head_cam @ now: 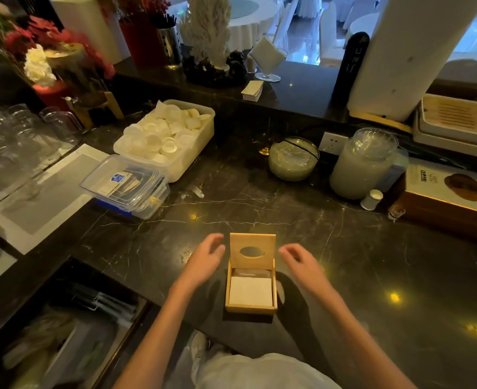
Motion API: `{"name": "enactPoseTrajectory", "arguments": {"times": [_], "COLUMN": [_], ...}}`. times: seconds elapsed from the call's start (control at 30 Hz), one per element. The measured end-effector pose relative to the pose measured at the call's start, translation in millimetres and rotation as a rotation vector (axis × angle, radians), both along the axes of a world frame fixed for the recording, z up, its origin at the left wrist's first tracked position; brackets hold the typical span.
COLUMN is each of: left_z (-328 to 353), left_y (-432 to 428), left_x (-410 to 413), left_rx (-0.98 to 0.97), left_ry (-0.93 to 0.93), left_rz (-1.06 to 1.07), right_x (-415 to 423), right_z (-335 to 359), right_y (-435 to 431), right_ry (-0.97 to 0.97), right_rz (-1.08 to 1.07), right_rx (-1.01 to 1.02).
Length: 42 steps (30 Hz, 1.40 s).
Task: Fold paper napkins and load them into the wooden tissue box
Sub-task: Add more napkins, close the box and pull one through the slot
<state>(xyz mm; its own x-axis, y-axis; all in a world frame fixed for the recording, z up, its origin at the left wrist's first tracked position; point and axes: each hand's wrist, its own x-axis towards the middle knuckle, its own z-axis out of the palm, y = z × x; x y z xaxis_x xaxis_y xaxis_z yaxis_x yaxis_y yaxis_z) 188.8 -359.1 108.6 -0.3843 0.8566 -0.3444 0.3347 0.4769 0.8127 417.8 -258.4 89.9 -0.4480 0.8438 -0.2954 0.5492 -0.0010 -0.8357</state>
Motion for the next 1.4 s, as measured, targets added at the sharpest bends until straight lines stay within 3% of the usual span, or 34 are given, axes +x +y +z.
{"name": "enactPoseTrajectory", "arguments": {"times": [0.13, 0.4, 0.6, 0.83, 1.1, 1.4], "left_z": [6.5, -22.7, -65.4, -76.7, -77.0, -79.6], "left_y": [8.7, -31.2, -51.5, -50.2, -49.4, -50.7], "left_x": [9.3, 13.1, 27.5, 31.2, 31.5, 30.7], "left_rx": [0.017, 0.061, 0.01, 0.042, 0.049, 0.061], "left_ry": [-0.394, -0.384, -0.268, -0.358, -0.316, -0.342], "left_rz": [0.023, -0.001, -0.093, -0.079, -0.068, -0.058], "right_x": [-9.0, 13.4, 25.1, -24.3, -57.0, -52.9], "right_z": [1.3, -7.1, -37.6, -23.3, -37.3, -36.5], "right_y": [8.7, -40.4, -64.3, -47.2, -55.2, -61.3], "right_ry": [0.22, 0.288, -0.112, -0.329, -0.591, -0.516], "right_rz": [-0.049, -0.041, 0.127, 0.304, 0.519, 0.435], "right_rx": [-0.255, -0.226, -0.048, 0.505, 0.543, 0.57]}}
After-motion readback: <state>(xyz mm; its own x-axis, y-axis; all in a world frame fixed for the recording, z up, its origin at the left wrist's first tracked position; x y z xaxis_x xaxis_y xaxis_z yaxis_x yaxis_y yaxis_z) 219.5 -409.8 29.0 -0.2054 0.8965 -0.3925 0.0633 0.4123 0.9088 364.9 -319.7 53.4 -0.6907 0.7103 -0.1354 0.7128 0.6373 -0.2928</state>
